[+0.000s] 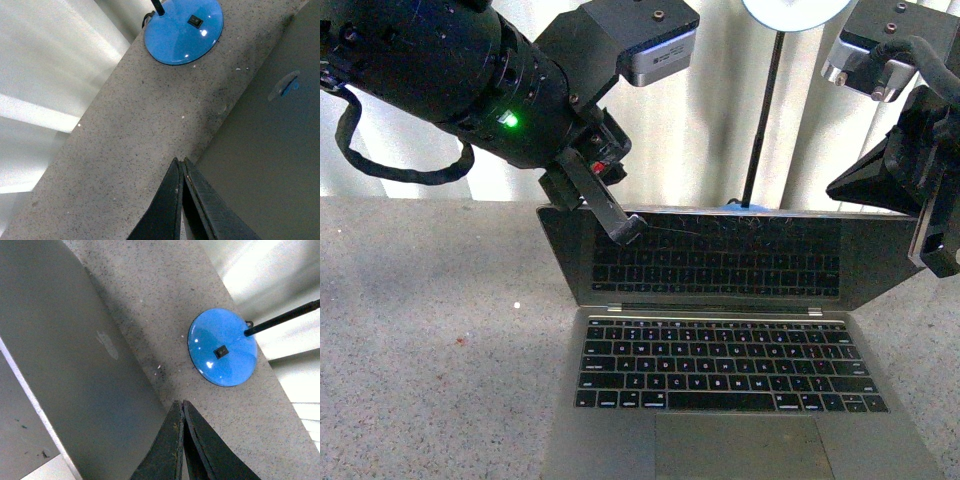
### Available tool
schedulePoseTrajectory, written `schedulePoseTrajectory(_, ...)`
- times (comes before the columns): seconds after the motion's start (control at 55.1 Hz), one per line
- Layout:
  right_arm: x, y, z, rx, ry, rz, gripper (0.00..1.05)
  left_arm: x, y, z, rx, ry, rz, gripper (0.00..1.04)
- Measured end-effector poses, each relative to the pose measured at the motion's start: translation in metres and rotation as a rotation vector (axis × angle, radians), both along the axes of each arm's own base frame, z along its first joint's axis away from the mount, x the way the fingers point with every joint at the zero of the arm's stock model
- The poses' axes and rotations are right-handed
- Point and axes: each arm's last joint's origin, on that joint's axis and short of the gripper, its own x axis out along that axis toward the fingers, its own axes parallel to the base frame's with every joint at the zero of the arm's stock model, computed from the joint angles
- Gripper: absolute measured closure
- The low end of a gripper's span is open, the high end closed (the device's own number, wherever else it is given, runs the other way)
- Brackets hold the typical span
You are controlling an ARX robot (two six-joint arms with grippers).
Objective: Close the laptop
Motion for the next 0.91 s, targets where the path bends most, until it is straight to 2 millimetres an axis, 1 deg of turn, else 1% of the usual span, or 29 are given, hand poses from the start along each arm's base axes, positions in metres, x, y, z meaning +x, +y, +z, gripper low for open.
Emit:
schedulePoseTrajectory(0.181,-0.003,0.000,-0.005,-0.014,0.023,0.004,1.02,-0.004,0.001,-0.006,0.002,0.021,-0.009,1.01)
schedulePoseTrajectory(0.508,-0.008,0.005,-0.012,-0.019,0.045,0.034,1.02,-0.010,0.002,-0.010,0.000,0.045,-0.031,1.01)
schedulePoseTrajectory(0.762,-0.010,0.007,-0.014,-0.027,0.052,0.053,1.02,-0.016,-0.002,-0.016,0.008,0.072,-0.047,1.01)
schedulePoseTrajectory(0.907,-0.013,0.007,-0.019,-0.042,0.070,0.067,1.02,-0.020,-0.005,-0.019,-0.002,0.091,-0.059,1.01)
